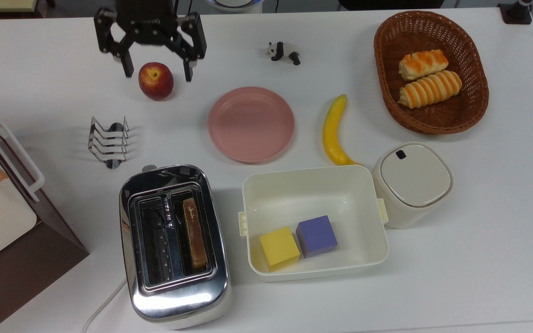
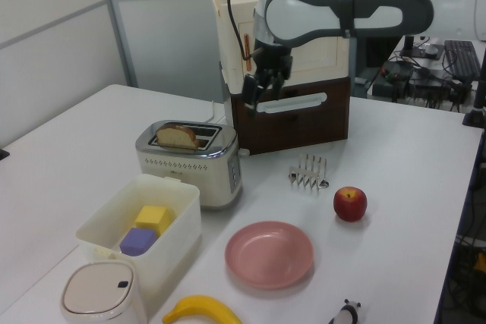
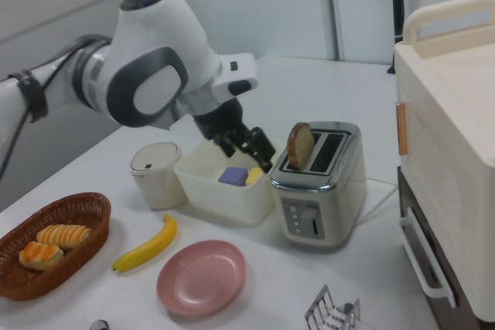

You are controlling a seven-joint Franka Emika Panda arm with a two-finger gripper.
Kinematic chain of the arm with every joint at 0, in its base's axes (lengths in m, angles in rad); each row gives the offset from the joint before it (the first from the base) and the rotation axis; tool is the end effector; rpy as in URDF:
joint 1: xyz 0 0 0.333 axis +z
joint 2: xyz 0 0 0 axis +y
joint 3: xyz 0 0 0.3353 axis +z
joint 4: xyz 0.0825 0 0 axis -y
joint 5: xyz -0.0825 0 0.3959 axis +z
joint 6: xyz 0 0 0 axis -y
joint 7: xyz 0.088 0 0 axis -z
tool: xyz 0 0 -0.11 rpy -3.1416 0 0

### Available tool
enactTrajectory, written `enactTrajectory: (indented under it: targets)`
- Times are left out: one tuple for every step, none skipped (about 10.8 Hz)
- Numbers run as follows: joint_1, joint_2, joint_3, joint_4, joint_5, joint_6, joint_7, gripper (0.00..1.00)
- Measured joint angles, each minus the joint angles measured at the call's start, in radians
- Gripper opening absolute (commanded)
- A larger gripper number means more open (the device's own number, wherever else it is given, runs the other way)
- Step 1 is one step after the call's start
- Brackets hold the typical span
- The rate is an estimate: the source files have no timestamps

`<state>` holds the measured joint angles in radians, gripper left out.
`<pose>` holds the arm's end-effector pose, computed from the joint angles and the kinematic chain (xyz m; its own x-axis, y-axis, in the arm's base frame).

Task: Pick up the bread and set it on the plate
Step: 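Move the gripper over the toaster and lower onto the bread slice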

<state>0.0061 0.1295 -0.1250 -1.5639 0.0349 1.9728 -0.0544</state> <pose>0.6391 -0.0689 0.6074 0.9584 -0.0680 0.2773 -0.0698 -0.9976 -0.0035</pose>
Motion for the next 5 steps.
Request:
enactTrajectory:
  targets:
    - [0.000, 0.023, 0.000, 0.000, 0.018, 0.084, 0.000, 0.95]
    - [0.001, 0.055, 0.000, 0.002, 0.030, 0.173, 0.000, 0.95]
    - [0.005, 0.093, 0.000, 0.010, 0.031, 0.243, 0.000, 0.98]
    - [0.016, 0.135, 0.001, 0.024, 0.031, 0.302, 0.000, 0.99]
    - [0.032, 0.178, 0.001, 0.048, 0.031, 0.352, 0.001, 0.99]
